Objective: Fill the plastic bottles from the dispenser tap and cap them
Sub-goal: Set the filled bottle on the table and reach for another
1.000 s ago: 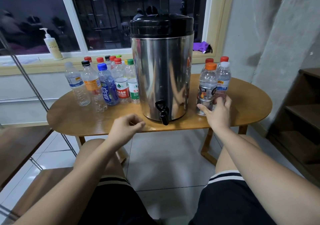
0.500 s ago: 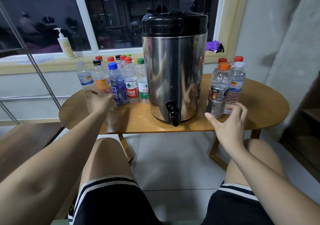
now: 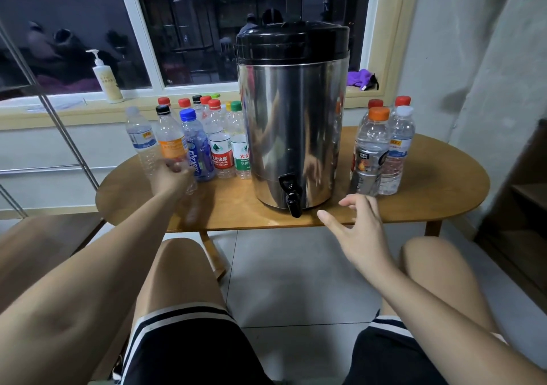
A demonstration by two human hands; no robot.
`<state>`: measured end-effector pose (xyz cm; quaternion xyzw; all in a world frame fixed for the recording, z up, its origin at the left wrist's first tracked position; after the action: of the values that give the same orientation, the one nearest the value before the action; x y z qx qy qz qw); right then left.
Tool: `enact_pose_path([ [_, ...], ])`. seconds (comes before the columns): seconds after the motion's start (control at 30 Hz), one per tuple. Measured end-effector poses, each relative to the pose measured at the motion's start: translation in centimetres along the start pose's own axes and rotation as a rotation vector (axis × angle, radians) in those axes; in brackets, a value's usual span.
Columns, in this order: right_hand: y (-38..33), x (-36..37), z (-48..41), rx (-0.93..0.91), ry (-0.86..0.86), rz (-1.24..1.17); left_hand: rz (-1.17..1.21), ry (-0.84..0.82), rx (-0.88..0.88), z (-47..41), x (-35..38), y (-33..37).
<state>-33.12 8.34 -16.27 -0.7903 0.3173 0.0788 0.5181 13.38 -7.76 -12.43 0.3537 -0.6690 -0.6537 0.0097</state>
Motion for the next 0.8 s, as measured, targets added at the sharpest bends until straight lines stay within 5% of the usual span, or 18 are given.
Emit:
enact_pose_path([
  [0.43, -4.7, 5.2, 6.7, 0.053, -0.208, -0.272, 0.223, -0.189, 0.224, 21.3, 1.3, -0.7],
  [0.8, -1.1, 9.1, 11.3, 0.190, -0.495, -0.328, -0.177, -0.805, 0.417, 29.4, 10.1, -3.0],
])
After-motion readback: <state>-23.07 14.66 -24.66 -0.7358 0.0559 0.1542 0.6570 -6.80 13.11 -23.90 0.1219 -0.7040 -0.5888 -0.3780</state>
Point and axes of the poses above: each hand's wrist, its own z-axis away from the middle knuckle, its own x-axis out of the palm, y = z × x, the point moved 8 cm from there along -z, towards the middle knuckle, and after that the axes turned 5 degrees about -y, right-handed, at the moved point
